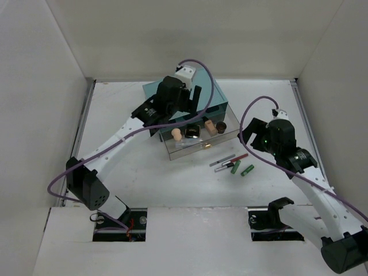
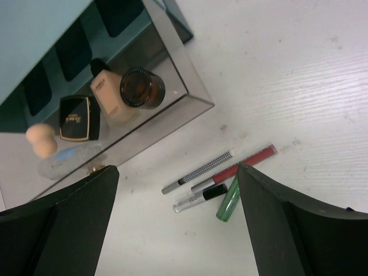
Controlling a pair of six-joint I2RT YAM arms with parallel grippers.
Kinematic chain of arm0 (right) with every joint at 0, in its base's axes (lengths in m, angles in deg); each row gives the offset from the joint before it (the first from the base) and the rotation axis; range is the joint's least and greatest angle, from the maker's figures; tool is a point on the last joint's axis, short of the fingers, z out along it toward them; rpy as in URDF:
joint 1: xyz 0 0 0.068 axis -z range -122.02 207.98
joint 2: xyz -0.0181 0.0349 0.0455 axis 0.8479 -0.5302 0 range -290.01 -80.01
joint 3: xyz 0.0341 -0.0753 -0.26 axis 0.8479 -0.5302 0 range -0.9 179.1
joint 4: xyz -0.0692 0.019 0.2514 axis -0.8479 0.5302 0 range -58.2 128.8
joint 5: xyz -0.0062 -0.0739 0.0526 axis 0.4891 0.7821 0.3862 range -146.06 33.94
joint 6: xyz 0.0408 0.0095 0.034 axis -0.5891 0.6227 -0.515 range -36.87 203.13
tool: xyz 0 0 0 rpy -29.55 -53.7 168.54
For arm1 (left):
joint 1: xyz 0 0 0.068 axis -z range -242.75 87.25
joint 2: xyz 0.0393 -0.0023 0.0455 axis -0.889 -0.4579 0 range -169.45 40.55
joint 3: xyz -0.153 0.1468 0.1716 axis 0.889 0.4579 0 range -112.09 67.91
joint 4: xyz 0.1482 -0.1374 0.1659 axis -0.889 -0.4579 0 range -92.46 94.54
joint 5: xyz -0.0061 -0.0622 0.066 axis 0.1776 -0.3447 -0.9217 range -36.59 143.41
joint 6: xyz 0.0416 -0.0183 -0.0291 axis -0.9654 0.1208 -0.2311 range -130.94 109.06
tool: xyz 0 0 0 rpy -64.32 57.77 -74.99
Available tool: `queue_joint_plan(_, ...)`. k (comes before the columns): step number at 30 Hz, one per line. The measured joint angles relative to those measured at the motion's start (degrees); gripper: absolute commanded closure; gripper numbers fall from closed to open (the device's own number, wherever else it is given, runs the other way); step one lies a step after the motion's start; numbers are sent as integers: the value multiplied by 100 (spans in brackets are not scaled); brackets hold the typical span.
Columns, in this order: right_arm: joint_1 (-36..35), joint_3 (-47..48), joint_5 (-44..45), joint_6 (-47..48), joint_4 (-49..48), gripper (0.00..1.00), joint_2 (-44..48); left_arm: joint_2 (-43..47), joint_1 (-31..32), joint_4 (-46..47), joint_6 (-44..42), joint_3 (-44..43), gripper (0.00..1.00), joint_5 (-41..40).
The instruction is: Organize the makeup
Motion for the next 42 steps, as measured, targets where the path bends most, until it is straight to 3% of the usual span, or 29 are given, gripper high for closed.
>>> queue_joint_plan(7, -732, -343, -55, 0, -50, 13, 186, 240, -1108, -184, 503, -116, 36, -240)
queue_joint_plan(15, -2028, -345, -57, 55, -315, 14, -601, -529, -2450, -398, 1412, -116, 48, -352)
queue_joint_plan(25, -2350, -271, 72, 63, -605, 16, -1211, -1270, -2706, -308, 2146, -116, 66, -166)
queue_joint_plan(31, -2385, -181, 133, 68, -791, 32, -1530, -1272, -2688, -131, 2345, -46, 87, -33)
queue_joint_plan(36, -2435, 4, 203, 129, -1106, 45, -1963, -1193, -2688, 114, 2413, 157, 92, -42)
queue_joint_plan(42, -2459, 588, 243, 376, -1405, 46, -2734, -1137, -2688, 321, 2428, 310, 93, -48)
